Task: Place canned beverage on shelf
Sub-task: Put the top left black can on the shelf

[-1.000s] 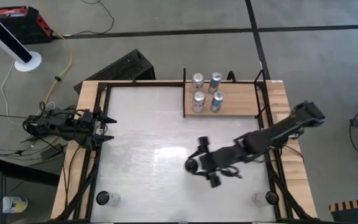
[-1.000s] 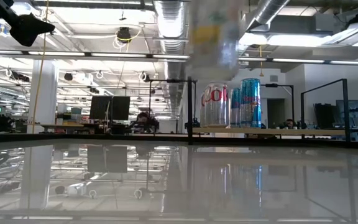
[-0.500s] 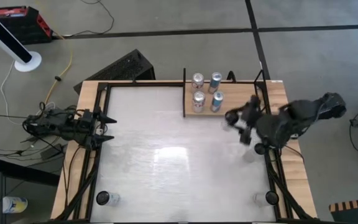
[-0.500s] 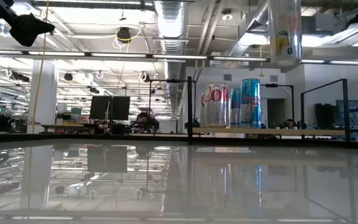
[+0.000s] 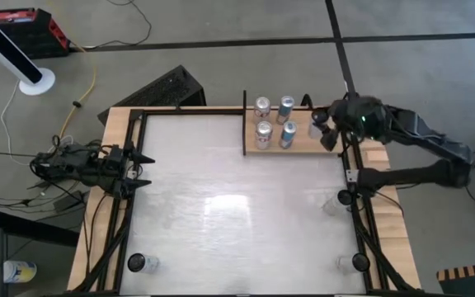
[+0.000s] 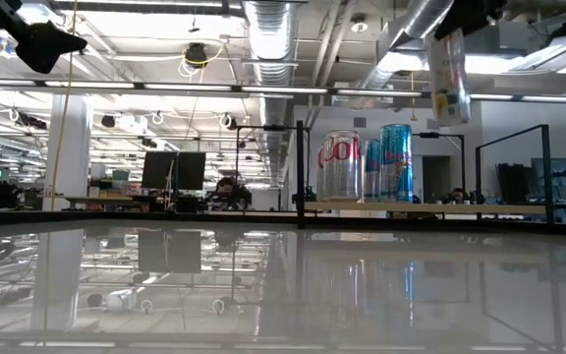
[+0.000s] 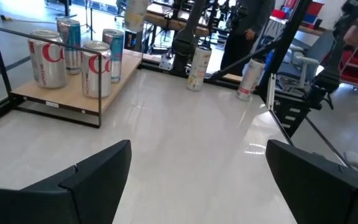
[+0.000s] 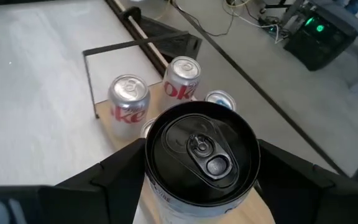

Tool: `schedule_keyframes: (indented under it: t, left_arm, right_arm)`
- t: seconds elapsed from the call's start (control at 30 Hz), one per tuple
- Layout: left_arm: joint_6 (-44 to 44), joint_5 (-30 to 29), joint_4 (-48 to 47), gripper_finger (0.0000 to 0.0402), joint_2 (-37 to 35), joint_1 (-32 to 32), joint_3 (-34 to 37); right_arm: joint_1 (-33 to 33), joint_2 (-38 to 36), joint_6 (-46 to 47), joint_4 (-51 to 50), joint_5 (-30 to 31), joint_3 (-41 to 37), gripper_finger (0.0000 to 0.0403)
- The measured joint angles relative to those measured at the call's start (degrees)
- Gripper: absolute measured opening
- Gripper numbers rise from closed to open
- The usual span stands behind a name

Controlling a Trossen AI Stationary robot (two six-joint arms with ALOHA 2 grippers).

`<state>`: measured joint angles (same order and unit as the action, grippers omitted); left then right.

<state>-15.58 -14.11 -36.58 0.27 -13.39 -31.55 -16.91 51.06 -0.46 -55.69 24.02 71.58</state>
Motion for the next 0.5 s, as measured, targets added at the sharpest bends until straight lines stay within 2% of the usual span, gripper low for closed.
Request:
schedule_keyframes:
  t: [0.3, 0.4, 0.5]
  left_arm:
    - [0.0, 0.1, 0.0, 0.0357, 0.0, 0.0, 0.0]
    - [0.0, 0.1, 0.0, 0.0357, 0.0, 0.0, 0.0]
    - [0.0, 0.0, 0.0, 0.0357, 0.0, 0.0, 0.0]
  right_arm:
    - [-30.8, -3.4, -12.4, 18.8, -26.6, -15.6, 0.0298]
    - [-38.6, -1.6, -13.7, 24.7, -37.0, -17.8, 0.0298]
    - [-44.1, 2.0, -14.4, 27.2, -42.6, -18.7, 0.0298]
